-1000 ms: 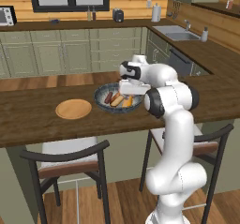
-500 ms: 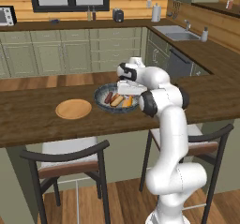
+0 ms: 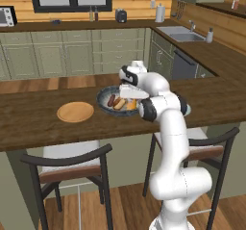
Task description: Place one bun and one sausage from the bowl on each plate.
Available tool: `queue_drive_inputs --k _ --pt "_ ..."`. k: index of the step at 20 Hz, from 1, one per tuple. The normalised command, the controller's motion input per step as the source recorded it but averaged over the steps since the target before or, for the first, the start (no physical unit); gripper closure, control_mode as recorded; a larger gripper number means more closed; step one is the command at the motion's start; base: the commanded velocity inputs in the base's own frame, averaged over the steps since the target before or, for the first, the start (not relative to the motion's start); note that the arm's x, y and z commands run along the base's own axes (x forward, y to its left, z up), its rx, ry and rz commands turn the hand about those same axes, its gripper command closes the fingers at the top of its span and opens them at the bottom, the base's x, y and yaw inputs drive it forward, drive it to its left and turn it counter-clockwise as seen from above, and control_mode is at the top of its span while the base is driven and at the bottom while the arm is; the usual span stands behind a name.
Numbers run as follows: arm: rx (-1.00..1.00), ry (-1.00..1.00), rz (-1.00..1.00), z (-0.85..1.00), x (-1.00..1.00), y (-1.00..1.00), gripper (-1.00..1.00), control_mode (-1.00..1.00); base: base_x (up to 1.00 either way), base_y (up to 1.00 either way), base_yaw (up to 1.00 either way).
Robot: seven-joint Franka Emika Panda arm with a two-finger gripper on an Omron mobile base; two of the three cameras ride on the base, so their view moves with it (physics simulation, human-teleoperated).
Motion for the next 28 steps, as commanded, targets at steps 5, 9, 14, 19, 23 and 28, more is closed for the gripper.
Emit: queue_drive_inputs --k 5,9,14,19,23,28 --pt "0.00 0.00 0.00 -0.01 0.02 0.00 1.00 -1.00 0.00 0.00 0.00" --pt "0.00 0.00 0.00 0.23 0.10 0.03 1.00 -1.00 0.00 0.00 0.00" --pt "0.00 0.02 0.00 0.74 -0.17 -0.02 1.00 -1.00 0.00 0.00 0.00" --pt "0.00 -0.05 0.00 0.87 -0.49 -0.30 1.00 -1.00 0.00 0.00 0.00" --pt "-0.06 -0.01 0.00 0.34 -0.80 -0.49 1.00 -1.00 0.00 0.00 0.00" --pt "-0.07 -0.01 0.00 -0.02 -0.91 -0.85 1.00 -1.00 0.00 0.00 0.00"
